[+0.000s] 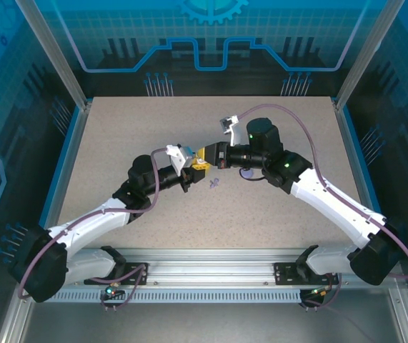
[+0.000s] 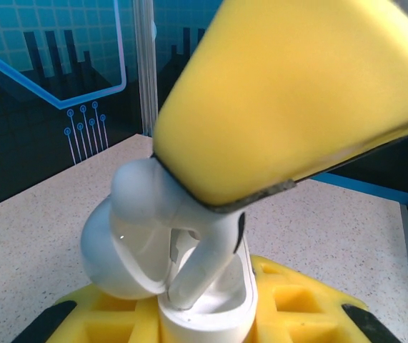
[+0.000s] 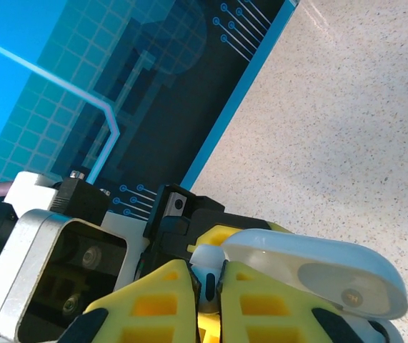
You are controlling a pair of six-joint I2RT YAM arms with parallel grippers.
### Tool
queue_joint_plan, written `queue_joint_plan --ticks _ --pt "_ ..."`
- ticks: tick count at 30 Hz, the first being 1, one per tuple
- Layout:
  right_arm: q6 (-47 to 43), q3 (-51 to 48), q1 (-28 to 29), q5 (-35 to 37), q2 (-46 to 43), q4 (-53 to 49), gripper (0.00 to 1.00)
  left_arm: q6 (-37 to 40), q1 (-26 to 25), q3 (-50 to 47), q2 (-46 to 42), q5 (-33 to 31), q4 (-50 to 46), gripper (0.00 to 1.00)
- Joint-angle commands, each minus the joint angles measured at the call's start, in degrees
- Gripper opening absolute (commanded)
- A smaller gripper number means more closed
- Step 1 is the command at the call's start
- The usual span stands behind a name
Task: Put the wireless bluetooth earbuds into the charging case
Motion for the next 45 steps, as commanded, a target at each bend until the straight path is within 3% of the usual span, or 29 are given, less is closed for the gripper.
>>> queue_joint_plan --ticks 1,10,14,22,38,45 --pt "-1.25 1.85 0.87 0.79 -0.03 -1.64 0.11 1.33 -0.45 1.01 -1.81 -1.46 1.15 0.08" --pt "-1.51 2.38 1.01 0.75 0.74 -2.61 0.12 1.43 -0.34 1.3 -1.98 -1.33 0.78 0.08" --pt "-1.91 2.71 1.29 1.67 0.85 -3.44 0.18 1.4 -0.47 1.32 -2.02 -1.11 0.67 0.08" --pt "-2.65 3.62 1.89 3.54 0.55 -4.97 0.39 1.44 -0.45 1.38 -1.96 -1.05 0.22 0.08" --pt "-5.63 7.32 2.93 4.62 1.0 -7.54 0.51 1.51 -0.48 1.75 -0.61 -0.67 -2.0 0.09" --pt "-10.7 10.94 3.12 5.7 1.12 -13.61 0.52 1.78 -0.48 1.82 -0.5 -0.04 -3.24 0.09"
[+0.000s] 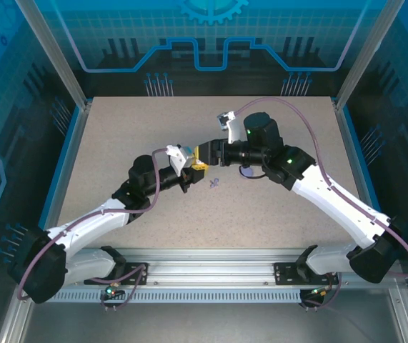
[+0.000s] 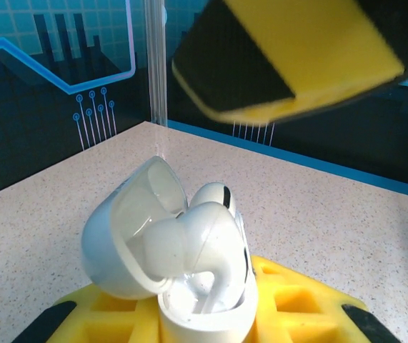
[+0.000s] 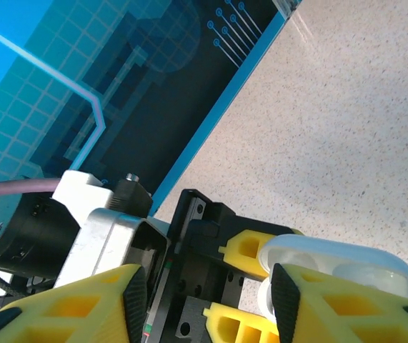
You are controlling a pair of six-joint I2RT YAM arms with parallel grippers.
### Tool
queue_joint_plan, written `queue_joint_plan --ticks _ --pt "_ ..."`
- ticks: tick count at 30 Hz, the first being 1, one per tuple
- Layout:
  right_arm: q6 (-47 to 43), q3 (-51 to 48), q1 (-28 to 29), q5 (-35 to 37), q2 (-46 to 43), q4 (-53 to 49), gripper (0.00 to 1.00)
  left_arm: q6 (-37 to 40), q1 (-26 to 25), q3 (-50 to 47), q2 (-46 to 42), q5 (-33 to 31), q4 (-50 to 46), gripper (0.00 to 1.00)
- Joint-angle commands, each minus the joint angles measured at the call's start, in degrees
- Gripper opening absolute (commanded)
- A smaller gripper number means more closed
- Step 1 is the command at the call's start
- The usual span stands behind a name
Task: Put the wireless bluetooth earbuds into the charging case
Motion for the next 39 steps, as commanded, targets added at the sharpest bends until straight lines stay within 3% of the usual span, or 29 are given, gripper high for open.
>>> queue_joint_plan --ticks 1,8,12,19,39 --pt "-4.8 3.38 0.75 1.29 0.3 -5.35 0.52 1.68 -0.4 1.95 -0.09 1.88 -0.68 0.09" --pt "-20.36 14.92 0.56 2.39 4.91 -25.55 0.49 3.95 -0.44 1.83 -1.92 3.69 -3.88 0.09" --pt "-24.8 17.59 0.61 4.04 6.3 -30.9 0.44 5.03 -0.43 2.09 -3.09 5.54 -5.61 0.09" --pt "-27.98 20.43 0.62 3.42 8.67 -36.13 0.37 5.48 -0.45 2.7 -3.57 7.85 -7.01 0.09" --pt "-28.23 22.42 1.21 -1.08 12.73 -36.84 0.37 5.35 -0.44 3.98 -2.17 8.9 -7.33 0.09"
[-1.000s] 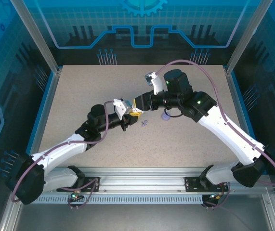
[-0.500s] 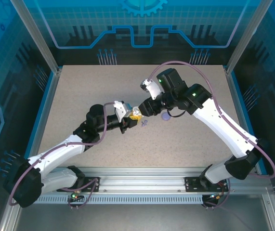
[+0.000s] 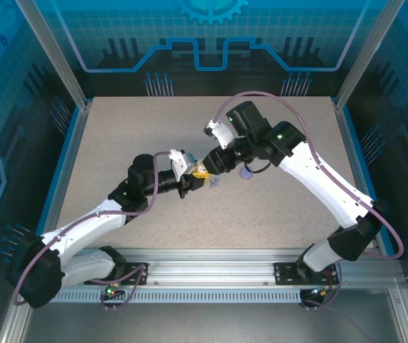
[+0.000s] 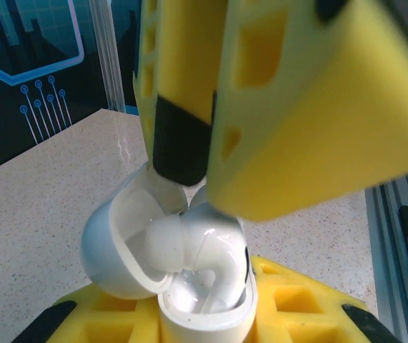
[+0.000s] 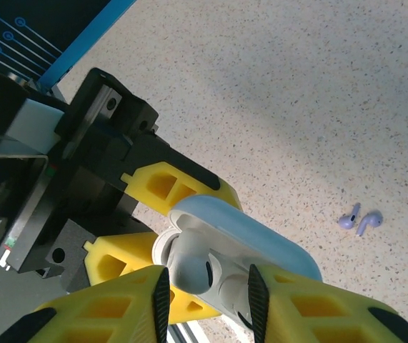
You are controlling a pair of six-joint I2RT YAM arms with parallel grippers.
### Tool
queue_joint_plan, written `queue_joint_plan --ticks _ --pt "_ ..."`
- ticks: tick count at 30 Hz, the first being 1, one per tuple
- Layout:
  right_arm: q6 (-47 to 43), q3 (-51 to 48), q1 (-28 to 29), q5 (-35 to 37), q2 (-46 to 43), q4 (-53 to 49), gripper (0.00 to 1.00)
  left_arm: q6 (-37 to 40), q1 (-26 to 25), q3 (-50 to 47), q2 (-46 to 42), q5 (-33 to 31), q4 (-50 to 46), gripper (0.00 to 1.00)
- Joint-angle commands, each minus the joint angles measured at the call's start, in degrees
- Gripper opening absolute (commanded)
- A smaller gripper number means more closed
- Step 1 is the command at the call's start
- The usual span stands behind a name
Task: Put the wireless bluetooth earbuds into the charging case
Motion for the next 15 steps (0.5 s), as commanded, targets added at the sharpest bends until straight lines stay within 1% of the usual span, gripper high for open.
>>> queue_joint_plan --ticks 1,15 --pt "-0.68 1.88 1.19 -2.24 0.49 -1.4 0.37 1.03 -0.43 2.34 0.35 1.19 0.51 0.09" --pt "-0.3 2.32 2.0 -2.67 0.69 -1.62 0.4 0.96 -0.45 3.44 1.34 -1.18 -1.85 0.09"
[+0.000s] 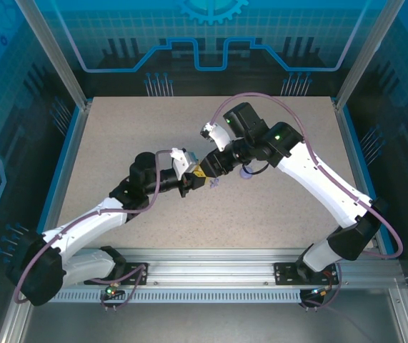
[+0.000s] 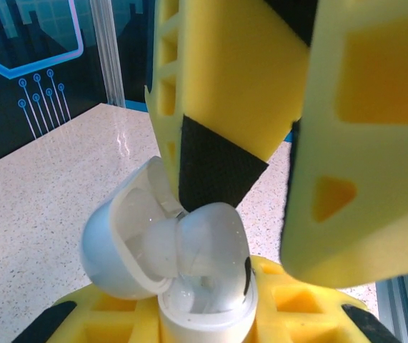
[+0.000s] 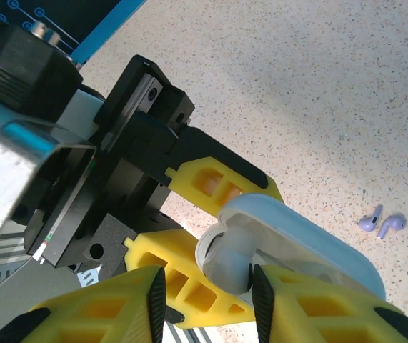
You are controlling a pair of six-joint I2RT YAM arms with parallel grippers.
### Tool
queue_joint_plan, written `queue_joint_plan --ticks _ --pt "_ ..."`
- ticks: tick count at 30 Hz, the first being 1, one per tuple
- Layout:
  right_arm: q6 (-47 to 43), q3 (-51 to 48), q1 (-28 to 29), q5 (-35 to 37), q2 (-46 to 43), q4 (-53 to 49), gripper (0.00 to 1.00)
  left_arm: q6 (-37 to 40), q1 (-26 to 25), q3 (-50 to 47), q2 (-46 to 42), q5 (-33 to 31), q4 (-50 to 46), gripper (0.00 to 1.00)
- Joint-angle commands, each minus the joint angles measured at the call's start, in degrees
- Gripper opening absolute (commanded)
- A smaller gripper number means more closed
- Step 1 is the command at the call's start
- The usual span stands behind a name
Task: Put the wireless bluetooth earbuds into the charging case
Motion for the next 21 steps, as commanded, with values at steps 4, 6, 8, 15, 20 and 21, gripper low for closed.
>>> queue_joint_plan --ticks 4,6,8,15,20,21 --pt "0.14 2.22 0.91 -0.32 0.52 -1.96 0.4 0.94 -0.41 2.36 0.21 -1.65 -0.42 0.09" --pt "0.32 2.36 0.89 -0.52 0.67 -2.09 0.4 0.81 -0.44 2.38 0.12 -2.02 -0.37 0.09" --pt "0.52 2.32 0.94 -0.81 0.86 -2.07 0.41 0.85 -0.38 2.38 0.15 -2.22 -0.34 0.08" --pt "0.87 2.39 0.99 -0.49 1.59 -2.35 0.41 0.85 -0.43 2.47 0.04 -1.93 -0.52 0.09" --pt "1.66 3.07 1.0 0.21 2.36 -2.71 0.43 0.83 -0.45 2.23 -0.07 -1.77 -0.44 0.09" --pt "1.8 3.41 0.98 0.28 2.56 -3.0 0.43 0.85 -0.38 2.3 -0.08 -1.87 -0.49 0.09"
